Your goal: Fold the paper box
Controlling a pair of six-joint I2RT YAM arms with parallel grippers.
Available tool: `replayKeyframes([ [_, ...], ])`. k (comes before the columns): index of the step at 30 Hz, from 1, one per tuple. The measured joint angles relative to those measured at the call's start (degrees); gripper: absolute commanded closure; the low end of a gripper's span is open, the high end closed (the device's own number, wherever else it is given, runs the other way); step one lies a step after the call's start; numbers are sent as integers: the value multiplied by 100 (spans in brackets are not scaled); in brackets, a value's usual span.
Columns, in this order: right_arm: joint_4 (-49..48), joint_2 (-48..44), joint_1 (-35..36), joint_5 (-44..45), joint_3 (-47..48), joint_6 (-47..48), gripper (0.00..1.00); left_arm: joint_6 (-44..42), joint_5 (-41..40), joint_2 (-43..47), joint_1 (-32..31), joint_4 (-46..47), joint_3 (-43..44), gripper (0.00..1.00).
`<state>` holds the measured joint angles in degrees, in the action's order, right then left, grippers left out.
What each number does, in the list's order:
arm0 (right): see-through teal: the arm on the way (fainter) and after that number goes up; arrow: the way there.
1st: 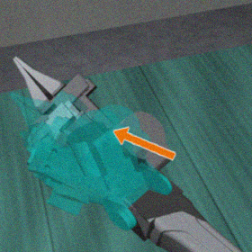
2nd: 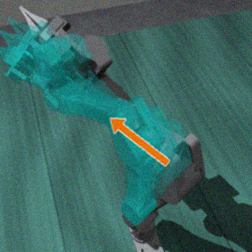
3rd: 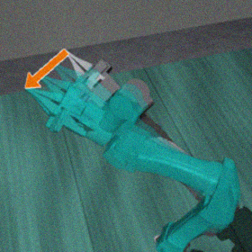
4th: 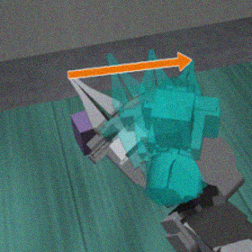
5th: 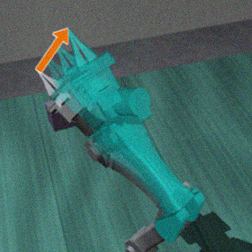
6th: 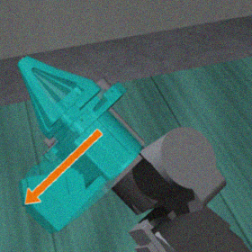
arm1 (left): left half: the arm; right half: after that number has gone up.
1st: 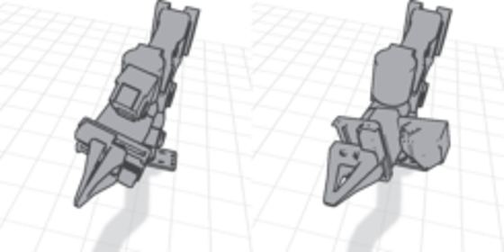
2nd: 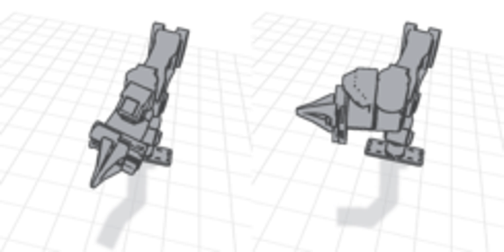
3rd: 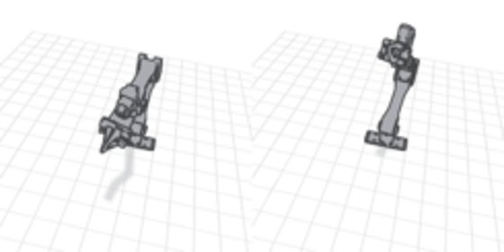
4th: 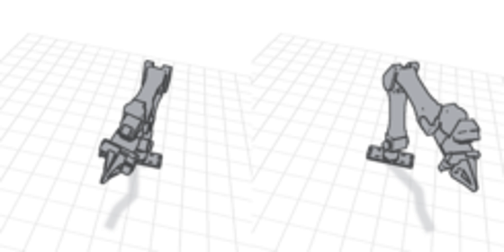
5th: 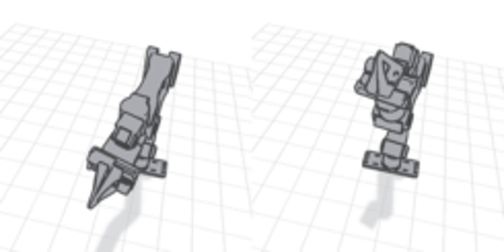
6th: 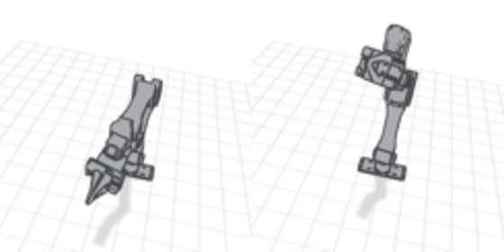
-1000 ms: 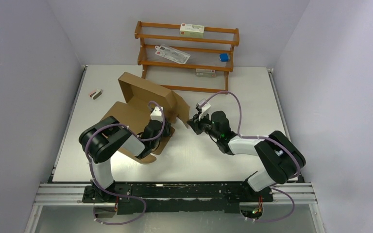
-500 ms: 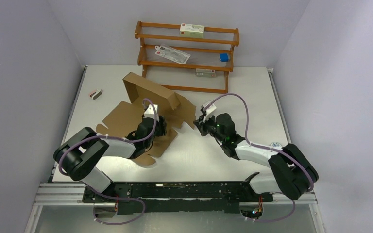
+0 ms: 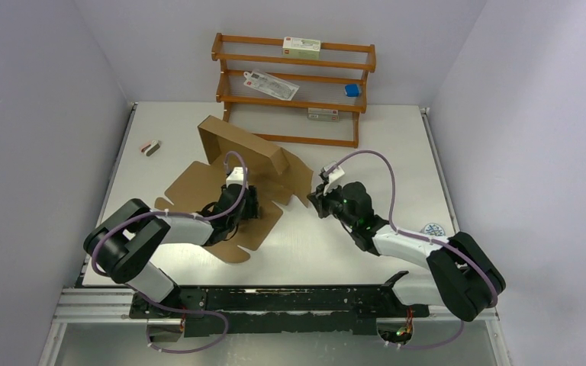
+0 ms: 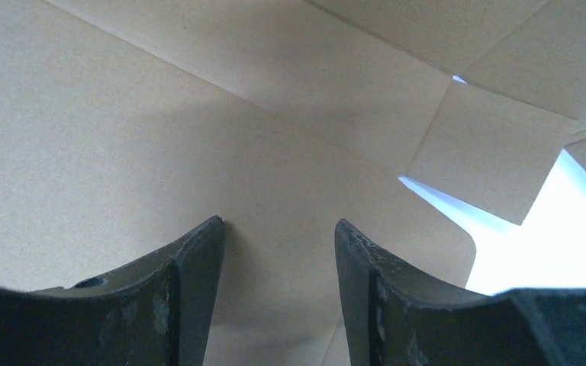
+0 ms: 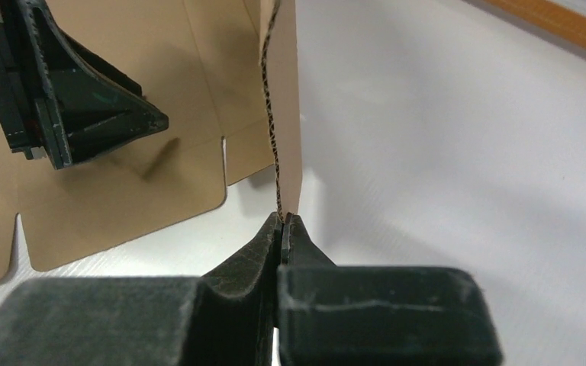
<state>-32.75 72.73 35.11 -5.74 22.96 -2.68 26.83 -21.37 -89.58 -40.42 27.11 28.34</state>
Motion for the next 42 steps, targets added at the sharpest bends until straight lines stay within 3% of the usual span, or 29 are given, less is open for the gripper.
replayKeyframes([
  [12,-562,-363,153,647,-643,-994,100,592,149,-238,-778,461,-9,41],
  [23,-317,-667,177,1246,-560,-697,100,911,96,-245,-1550,511,20,37],
  [28,-160,-487,208,1211,-378,-485,100,612,-293,251,-1814,74,9,32],
  [33,-131,-323,232,1121,-356,-463,100,186,-868,382,-2090,258,11,22],
  [42,-125,-190,232,977,-356,-463,100,-957,-1939,-621,-2579,1532,50,9],
])
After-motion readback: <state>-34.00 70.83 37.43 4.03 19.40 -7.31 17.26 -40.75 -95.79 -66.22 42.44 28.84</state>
